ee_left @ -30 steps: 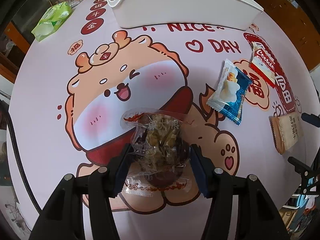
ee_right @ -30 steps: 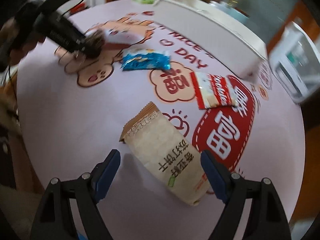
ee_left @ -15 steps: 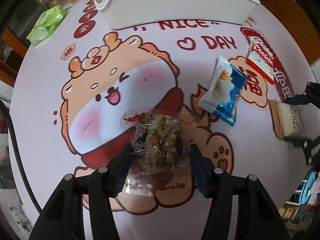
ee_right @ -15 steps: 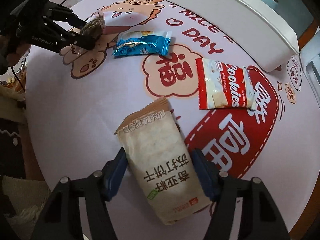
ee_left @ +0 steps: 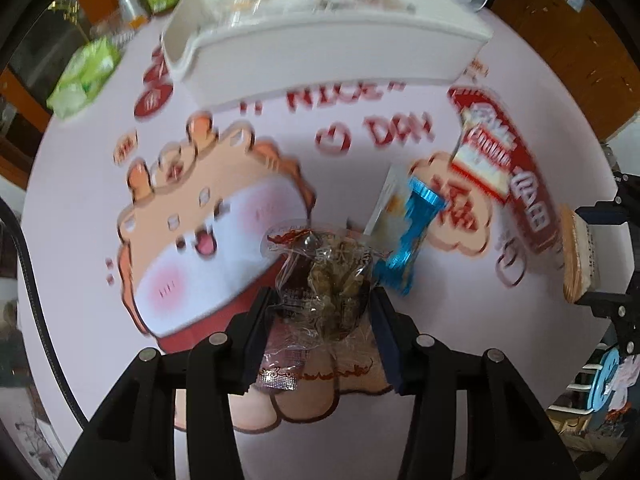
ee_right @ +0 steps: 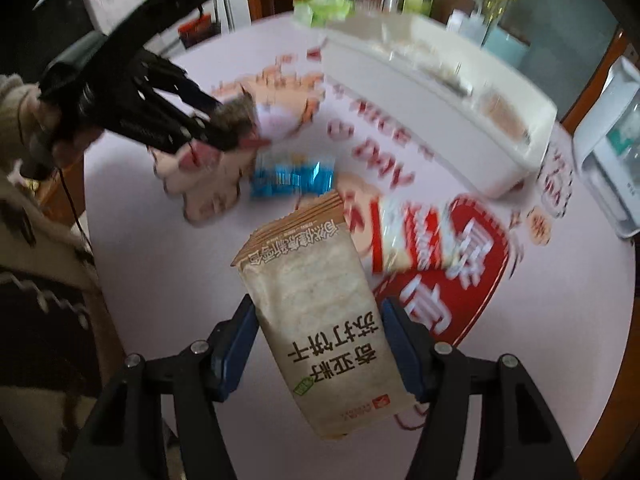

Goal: Organize snacks
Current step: 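Carry both bags into the white tray and open both tools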

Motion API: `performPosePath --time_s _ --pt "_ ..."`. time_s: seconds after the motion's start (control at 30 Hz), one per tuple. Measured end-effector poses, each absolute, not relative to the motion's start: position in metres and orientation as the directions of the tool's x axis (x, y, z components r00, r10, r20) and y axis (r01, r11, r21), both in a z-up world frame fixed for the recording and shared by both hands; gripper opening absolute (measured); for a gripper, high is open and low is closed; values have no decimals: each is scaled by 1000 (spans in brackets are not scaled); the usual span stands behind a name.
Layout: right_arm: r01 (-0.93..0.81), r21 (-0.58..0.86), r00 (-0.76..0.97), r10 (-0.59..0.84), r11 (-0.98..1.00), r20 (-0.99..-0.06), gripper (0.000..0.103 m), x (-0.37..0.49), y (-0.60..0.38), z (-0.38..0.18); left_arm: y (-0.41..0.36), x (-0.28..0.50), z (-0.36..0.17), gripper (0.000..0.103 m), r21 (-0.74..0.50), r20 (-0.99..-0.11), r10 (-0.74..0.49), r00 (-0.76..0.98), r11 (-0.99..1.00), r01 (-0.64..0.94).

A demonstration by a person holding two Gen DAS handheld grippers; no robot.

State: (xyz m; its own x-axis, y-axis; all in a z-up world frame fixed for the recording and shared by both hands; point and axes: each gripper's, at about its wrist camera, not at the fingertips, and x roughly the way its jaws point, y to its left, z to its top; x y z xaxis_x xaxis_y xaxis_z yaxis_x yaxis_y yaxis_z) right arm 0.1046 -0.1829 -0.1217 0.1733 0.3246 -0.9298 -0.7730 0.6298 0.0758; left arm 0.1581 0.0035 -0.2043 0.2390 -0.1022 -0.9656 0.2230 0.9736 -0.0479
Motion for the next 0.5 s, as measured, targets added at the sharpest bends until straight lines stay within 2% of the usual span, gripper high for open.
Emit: performPosePath --time_s 0.3,0.5 --pt "-722 50 340 417 690 -843 63 152 -173 -62 -3 182 -122 47 -12 -909 -126 397 961 277" --pt "-646 55 460 446 761 -768 63 217 -167 -20 3 227 -58 47 39 -851 -110 513 962 270"
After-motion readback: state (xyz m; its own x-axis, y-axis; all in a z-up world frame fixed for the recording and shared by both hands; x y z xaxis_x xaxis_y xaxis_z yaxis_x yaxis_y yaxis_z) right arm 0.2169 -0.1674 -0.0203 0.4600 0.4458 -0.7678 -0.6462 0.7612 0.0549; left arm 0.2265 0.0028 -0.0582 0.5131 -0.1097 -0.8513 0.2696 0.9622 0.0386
